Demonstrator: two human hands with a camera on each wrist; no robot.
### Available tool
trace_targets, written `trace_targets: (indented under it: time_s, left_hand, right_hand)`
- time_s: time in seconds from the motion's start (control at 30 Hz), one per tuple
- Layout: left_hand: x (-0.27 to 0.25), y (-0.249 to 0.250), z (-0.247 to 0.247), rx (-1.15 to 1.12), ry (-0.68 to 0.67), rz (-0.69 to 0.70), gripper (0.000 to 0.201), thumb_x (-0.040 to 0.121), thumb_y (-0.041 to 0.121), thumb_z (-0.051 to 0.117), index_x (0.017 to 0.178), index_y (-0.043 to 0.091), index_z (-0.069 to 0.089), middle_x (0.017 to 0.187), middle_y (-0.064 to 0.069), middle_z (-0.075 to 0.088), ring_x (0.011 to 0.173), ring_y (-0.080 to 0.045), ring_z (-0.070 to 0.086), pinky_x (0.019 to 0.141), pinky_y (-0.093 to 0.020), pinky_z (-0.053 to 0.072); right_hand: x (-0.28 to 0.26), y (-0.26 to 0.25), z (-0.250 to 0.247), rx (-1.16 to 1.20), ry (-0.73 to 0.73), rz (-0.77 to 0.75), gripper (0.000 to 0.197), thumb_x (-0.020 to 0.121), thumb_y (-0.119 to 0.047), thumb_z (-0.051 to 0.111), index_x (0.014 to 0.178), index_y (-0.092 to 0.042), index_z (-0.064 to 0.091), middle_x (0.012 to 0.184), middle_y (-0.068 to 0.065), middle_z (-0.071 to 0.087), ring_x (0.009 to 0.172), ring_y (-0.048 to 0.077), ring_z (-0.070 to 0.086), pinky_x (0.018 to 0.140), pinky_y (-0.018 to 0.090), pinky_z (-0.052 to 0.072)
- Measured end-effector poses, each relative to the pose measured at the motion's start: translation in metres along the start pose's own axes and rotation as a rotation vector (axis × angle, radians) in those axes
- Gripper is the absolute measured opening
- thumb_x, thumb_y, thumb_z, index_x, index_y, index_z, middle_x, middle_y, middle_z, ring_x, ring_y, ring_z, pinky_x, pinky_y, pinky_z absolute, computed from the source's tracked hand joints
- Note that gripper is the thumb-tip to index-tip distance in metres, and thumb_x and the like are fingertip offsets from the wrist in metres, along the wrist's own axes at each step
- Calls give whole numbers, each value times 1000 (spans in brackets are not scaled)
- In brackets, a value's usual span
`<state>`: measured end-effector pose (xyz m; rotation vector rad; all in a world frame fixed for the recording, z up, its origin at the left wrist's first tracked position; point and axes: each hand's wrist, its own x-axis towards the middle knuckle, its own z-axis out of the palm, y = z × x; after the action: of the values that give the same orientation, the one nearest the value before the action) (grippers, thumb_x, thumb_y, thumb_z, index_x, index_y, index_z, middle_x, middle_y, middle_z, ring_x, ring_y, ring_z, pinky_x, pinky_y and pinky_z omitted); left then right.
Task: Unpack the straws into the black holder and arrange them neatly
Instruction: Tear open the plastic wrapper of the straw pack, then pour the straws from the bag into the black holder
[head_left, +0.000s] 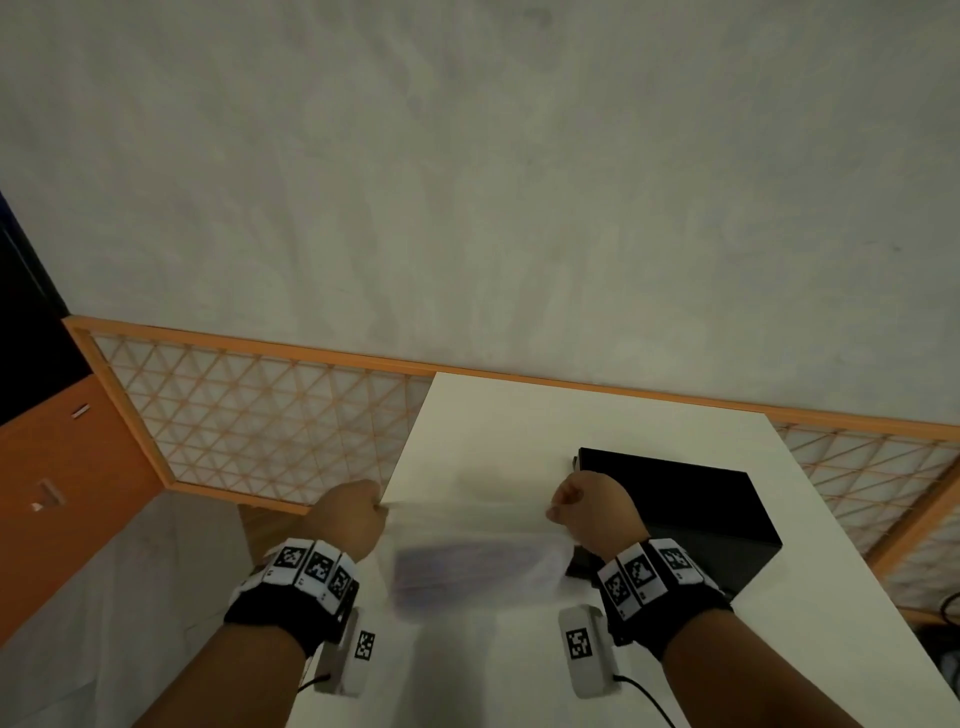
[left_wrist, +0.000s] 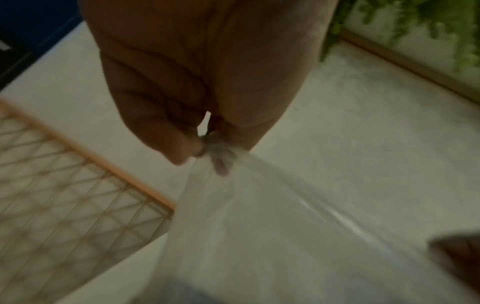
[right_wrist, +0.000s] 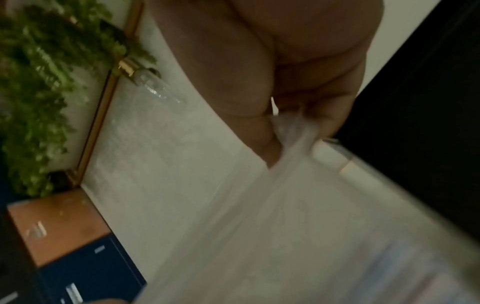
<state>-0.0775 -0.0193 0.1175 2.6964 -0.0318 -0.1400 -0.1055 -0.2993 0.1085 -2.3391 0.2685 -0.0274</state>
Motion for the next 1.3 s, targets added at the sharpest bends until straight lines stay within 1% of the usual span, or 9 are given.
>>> trace_targets:
  time_s: [0.27, 0.37, 0.47, 0.6, 0.7, 0.83, 0.97, 1.17, 1.3]
  left_hand:
    - [14, -19, 6, -1550, -181, -558, 22, 95, 1, 43, 75, 6, 50, 63, -10, 66, 70, -21, 63, 42, -24, 54]
    - [19, -22, 11, -1628, -236, -620, 21, 94, 7, 43, 81, 0, 57, 53, -10, 65, 47, -21, 65, 42, -24, 54]
    - [13, -20, 14, -1584, -338, -363, 8, 88, 6, 54, 87, 11, 60, 72, -12, 65, 57, -23, 62, 49, -25, 54]
    - [12, -19, 22, -895, -168, -162, 37, 81, -18, 44, 65, 14, 50, 63, -6, 47, 51, -16, 41, 44, -19, 35]
    - [16, -21, 26, -391, -92, -19, 45, 81, -16, 42, 68, 15, 70, 75, -3, 61, 58, -17, 52, 55, -24, 44]
    - [16, -24, 26, -258, -41, -36, 34, 88, 0, 48, 112, 12, 70, 106, -1, 64, 86, -22, 64, 73, -21, 48]
    - [15, -25, 25, -745, -124, -233, 35, 87, -6, 53, 121, 0, 60, 89, -14, 65, 69, -23, 61, 53, -23, 54]
    - [8, -23, 11, -1556, -240, -481, 27, 93, -7, 36, 93, -1, 62, 73, -7, 60, 68, -16, 53, 43, -18, 53]
    - [6, -17, 3, -1773, -220, -542, 35, 76, 0, 38, 102, 1, 61, 61, -6, 57, 48, -15, 52, 43, -17, 49]
  right_hand:
    - [3, 14, 1, 131, -60, 203, 21, 83, -11, 66, 63, -17, 60, 80, 10, 68, 76, 24, 66, 77, 38, 57]
    - [-1, 13, 11, 785, -113, 451, 19, 88, 5, 53, 76, -9, 57, 74, 10, 63, 65, 21, 59, 66, 37, 54]
    - [2, 10, 11, 1212, -171, 620, 23, 94, 1, 42, 76, -8, 55, 58, 6, 65, 57, 21, 63, 53, 33, 56]
    - [4, 0, 2, 1365, -238, 628, 22, 76, 1, 40, 59, -13, 40, 40, 0, 42, 33, 15, 42, 53, 19, 39]
    - [0, -11, 0, 1057, -336, 451, 31, 62, 5, 48, 54, -20, 31, 45, -4, 32, 37, 12, 30, 56, 21, 19]
    - [0, -12, 10, 176, -201, 169, 16, 76, -5, 62, 75, -14, 49, 78, 4, 49, 70, 22, 53, 57, 26, 41]
    - [0, -2, 13, 17, -183, 154, 28, 84, -27, 67, 67, -12, 49, 59, 2, 50, 53, 18, 52, 48, 26, 44]
    - [-2, 15, 17, 1055, -185, 575, 18, 88, 2, 57, 73, -7, 56, 63, 8, 53, 54, 15, 46, 43, 20, 48]
    - [1, 19, 18, 1218, -243, 730, 22, 90, -3, 44, 71, -7, 55, 50, 4, 53, 56, 16, 47, 44, 21, 49]
